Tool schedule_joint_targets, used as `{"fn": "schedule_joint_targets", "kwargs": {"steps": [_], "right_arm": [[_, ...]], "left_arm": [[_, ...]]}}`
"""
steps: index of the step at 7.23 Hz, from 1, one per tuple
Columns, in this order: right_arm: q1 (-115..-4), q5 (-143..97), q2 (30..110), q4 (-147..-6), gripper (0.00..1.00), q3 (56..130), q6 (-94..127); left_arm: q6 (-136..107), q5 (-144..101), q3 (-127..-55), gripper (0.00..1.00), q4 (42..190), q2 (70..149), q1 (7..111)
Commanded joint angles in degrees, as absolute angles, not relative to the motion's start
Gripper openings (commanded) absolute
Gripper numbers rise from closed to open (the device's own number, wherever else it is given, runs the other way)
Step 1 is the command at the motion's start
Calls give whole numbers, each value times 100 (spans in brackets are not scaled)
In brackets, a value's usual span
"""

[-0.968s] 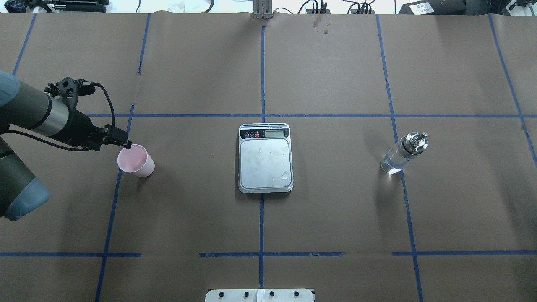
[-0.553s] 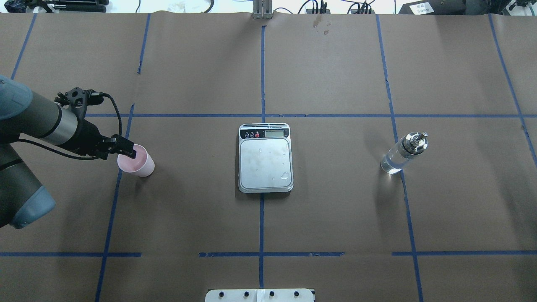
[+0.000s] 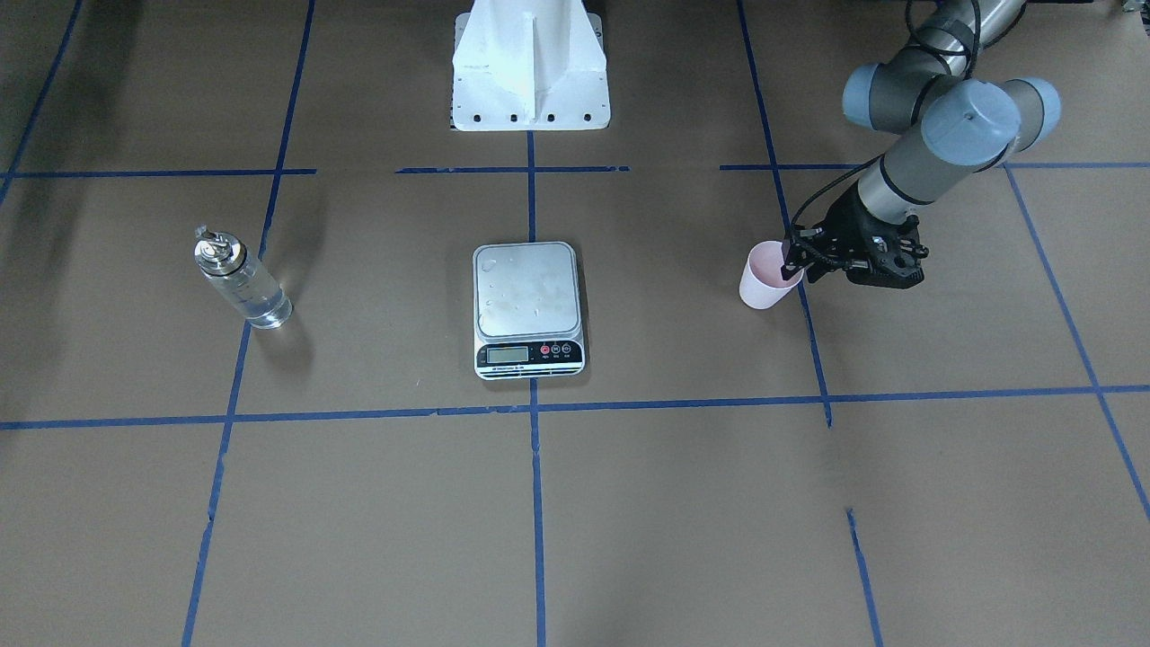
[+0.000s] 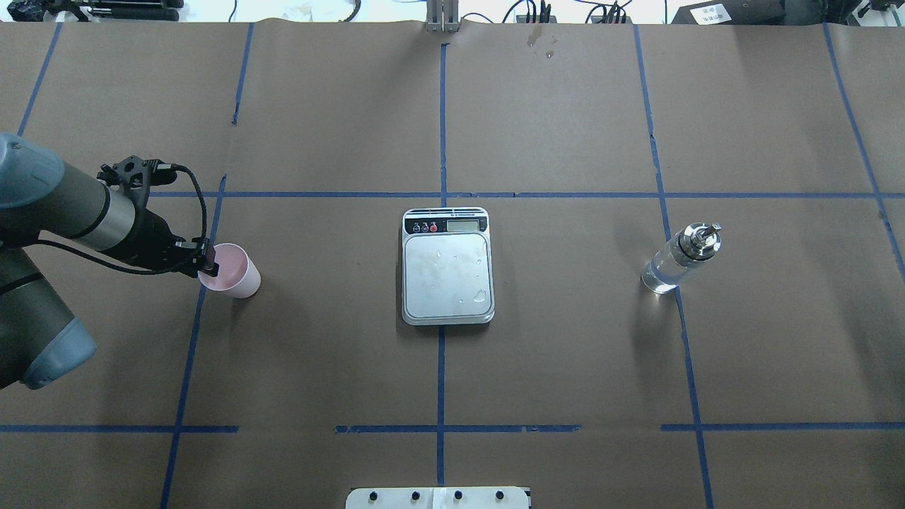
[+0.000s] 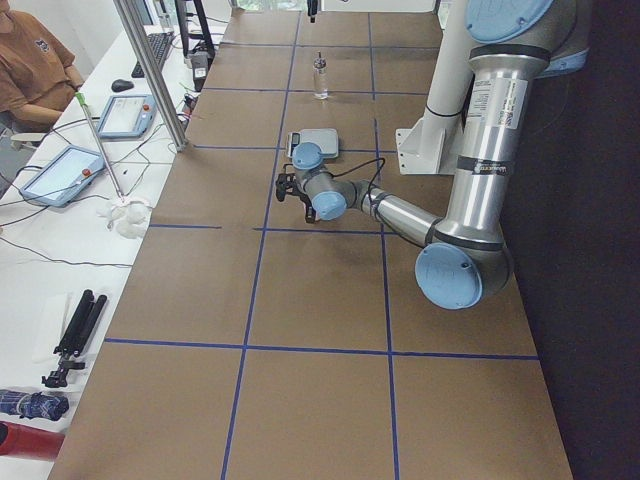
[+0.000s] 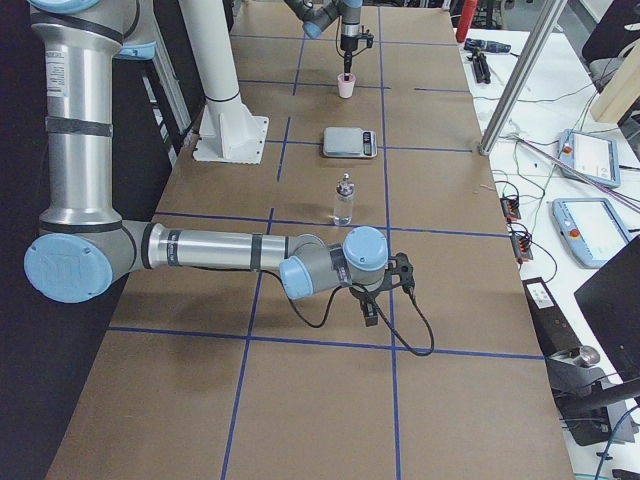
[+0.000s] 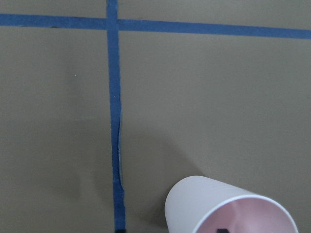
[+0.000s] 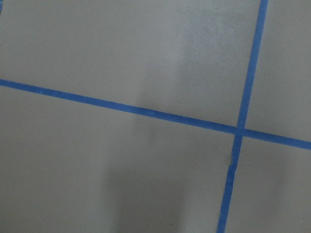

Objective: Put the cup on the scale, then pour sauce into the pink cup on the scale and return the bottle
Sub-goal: 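Carry the pink cup with the left gripper onto the scale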

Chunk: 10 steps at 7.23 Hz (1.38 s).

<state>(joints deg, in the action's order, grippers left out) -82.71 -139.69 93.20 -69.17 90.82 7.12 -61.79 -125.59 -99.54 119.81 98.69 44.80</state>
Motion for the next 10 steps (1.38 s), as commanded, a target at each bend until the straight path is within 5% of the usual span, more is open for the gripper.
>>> {"fn": "schedule_joint_targets", "kwargs": {"steps": [1,4,7,10], "right_arm": [[-8271,-14158,9316,-6917,100,9079,712],[-8262,-14307,9290,-6917,100,9088,764],[-8148,-14651,9246,-6856,100,9167,844],[-7858,-14643,9264,-6022,100,9114,1333]], "left_arm": [[-6529,-12480,-10089,0,11778,9914,4474],[-7501,-12289,-10538,0,10298,11226,4308],[-8411,-11621,-9629,0,10178,12888,3586],[-8455,-11136,-9291,0,10142,13166,3086]]}}
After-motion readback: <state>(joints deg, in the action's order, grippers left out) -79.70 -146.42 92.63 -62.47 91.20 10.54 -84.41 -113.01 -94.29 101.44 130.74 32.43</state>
